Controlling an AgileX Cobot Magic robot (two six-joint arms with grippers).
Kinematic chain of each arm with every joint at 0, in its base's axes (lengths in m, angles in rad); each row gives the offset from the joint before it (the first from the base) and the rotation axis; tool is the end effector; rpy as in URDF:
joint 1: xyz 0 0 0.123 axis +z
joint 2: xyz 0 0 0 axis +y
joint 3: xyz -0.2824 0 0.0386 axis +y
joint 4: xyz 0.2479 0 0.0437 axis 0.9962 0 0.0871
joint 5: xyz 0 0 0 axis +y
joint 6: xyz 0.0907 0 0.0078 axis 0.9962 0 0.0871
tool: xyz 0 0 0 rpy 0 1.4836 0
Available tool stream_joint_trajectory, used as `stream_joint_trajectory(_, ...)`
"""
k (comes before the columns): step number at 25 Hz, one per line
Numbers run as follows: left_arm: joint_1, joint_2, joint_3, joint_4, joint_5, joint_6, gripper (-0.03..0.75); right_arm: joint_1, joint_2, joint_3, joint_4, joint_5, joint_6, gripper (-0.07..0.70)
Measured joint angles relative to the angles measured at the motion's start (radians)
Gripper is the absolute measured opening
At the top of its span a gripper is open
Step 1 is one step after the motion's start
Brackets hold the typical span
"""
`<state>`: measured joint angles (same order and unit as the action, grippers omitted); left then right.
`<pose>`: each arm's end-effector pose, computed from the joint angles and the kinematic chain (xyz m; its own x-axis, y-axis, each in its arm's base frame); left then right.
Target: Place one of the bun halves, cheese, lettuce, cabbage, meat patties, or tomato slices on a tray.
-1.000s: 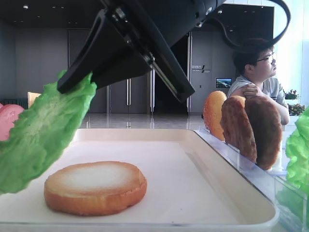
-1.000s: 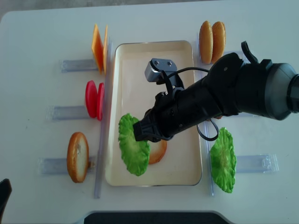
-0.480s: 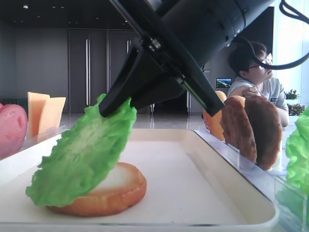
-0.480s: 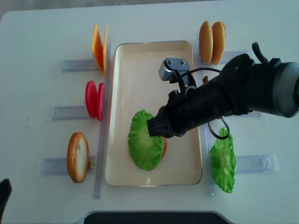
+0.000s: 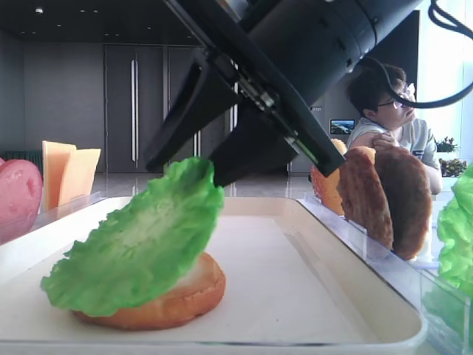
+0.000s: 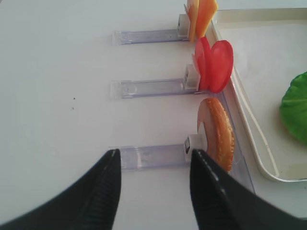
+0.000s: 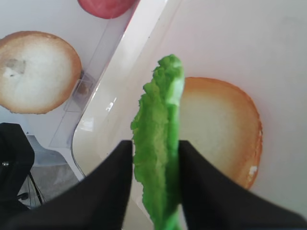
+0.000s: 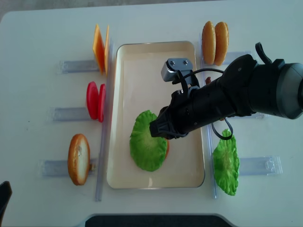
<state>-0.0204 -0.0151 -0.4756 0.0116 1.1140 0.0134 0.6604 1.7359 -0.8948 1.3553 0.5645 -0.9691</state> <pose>-0.0067 0.0011 0.2661 -0.5104 0.0289 -0.8595 0.0209 0.9996 0.0212 0.2323 0.2408 0.1794 -0.8434 -0.2868 -0.4544 -0.5271 0.6053 0.5964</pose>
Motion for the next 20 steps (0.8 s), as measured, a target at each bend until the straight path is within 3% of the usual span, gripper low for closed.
stream_joint_trajectory(2,0.000,0.000,0.000,0.000,0.000,0.000,0.358,0.000,0.000,0.000,-0.006,-0.001,-0.005,0.365)
stream_joint_trajectory(5,0.000,0.000,0.000,0.000,0.000,0.000,0.358,0.000,-0.004,0.000,-0.037,-0.022,-0.019,0.464)
stream_joint_trajectory(10,0.000,0.000,0.000,0.000,0.000,0.000,0.358,0.018,-0.069,0.000,-0.126,-0.131,-0.016,0.491)
stream_joint_trajectory(13,0.000,0.000,0.000,0.000,0.000,0.000,0.358,0.025,-0.126,0.000,-0.187,-0.164,0.025,0.494)
stream_joint_trajectory(17,0.000,0.000,0.000,0.000,0.000,0.000,0.358,0.025,-0.205,0.000,-0.385,-0.168,0.233,0.484)
stream_joint_trajectory(20,0.000,0.000,0.000,0.000,0.000,0.000,0.357,0.023,-0.263,0.000,-0.684,-0.121,0.536,0.449)
